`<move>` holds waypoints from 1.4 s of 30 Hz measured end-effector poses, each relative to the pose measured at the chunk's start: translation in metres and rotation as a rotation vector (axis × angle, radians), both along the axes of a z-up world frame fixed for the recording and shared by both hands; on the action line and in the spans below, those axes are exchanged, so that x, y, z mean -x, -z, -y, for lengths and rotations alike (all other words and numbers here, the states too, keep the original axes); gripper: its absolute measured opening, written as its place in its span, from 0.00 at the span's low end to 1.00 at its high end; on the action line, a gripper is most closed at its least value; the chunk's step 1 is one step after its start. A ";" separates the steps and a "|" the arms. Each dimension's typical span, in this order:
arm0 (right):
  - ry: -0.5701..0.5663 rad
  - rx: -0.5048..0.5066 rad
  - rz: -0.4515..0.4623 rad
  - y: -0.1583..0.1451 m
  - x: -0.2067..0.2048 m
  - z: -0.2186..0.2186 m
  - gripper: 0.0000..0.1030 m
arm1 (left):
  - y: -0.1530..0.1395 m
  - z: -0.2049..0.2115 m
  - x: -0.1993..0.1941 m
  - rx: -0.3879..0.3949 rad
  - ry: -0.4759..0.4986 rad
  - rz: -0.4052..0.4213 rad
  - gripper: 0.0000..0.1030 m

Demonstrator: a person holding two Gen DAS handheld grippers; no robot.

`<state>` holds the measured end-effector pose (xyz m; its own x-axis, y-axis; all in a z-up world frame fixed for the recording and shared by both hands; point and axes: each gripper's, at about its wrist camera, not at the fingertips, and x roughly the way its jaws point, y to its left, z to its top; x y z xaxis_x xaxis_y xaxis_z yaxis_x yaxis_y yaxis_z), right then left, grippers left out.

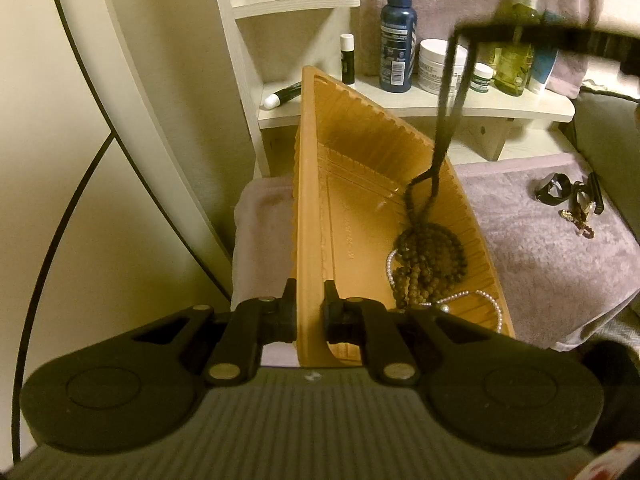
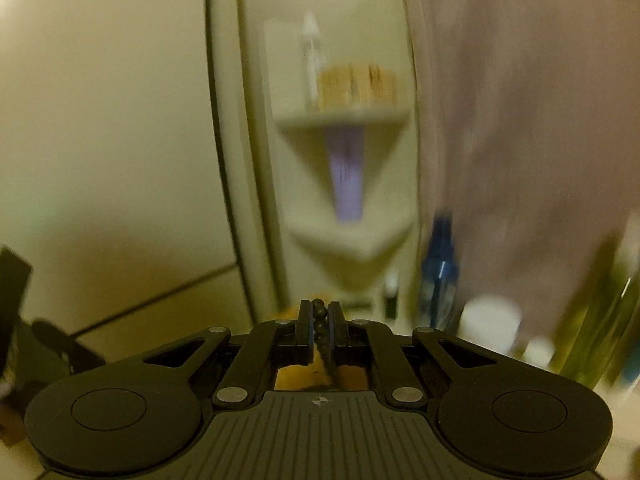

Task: Organize jewelry
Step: 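Lower the green strand into the tray held by the left gripper and open, then move the right gripper back to the brown bead bracelet on the cloth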

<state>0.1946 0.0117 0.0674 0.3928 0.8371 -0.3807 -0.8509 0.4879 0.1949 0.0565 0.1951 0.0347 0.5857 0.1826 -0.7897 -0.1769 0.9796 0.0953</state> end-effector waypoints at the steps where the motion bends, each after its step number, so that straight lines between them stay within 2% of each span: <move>1: -0.011 0.006 -0.035 0.012 0.000 0.001 0.06 | 0.000 0.000 0.000 0.000 0.000 0.000 0.10; 4: -0.054 0.028 -0.129 0.038 0.002 -0.006 0.06 | 0.000 0.000 0.000 -0.001 0.000 -0.001 0.10; 7: -0.093 0.072 -0.179 0.059 0.011 -0.015 0.06 | 0.001 0.000 0.000 0.000 0.001 0.000 0.10; 18: -0.127 0.143 -0.233 0.091 0.024 -0.025 0.07 | 0.001 0.000 0.000 0.003 0.001 -0.001 0.10; 19: -0.117 0.152 -0.228 0.091 0.025 -0.024 0.11 | 0.001 0.000 0.000 0.004 0.000 -0.001 0.10; 21: -0.092 0.156 -0.210 0.091 0.027 -0.020 0.32 | 0.001 0.000 0.001 0.005 -0.001 -0.001 0.10; 22: -0.080 0.149 -0.201 0.091 0.027 -0.017 0.47 | 0.002 0.000 0.001 0.006 -0.002 -0.001 0.10; 23: -0.066 0.143 -0.187 0.090 0.028 -0.013 0.49 | 0.002 0.000 0.001 0.005 -0.002 -0.001 0.10; 28: 0.030 0.177 -0.137 0.088 0.031 0.010 0.49 | 0.002 0.000 0.001 0.007 -0.006 -0.001 0.10; 42: 0.344 0.204 -0.210 0.112 0.029 0.110 0.50 | 0.001 0.001 0.001 0.003 -0.006 -0.001 0.10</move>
<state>0.1659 -0.0980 -0.0450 0.5316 0.5704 -0.6261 -0.5843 0.7821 0.2164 0.0554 0.1944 0.0334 0.5838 0.1836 -0.7909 -0.1824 0.9789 0.0926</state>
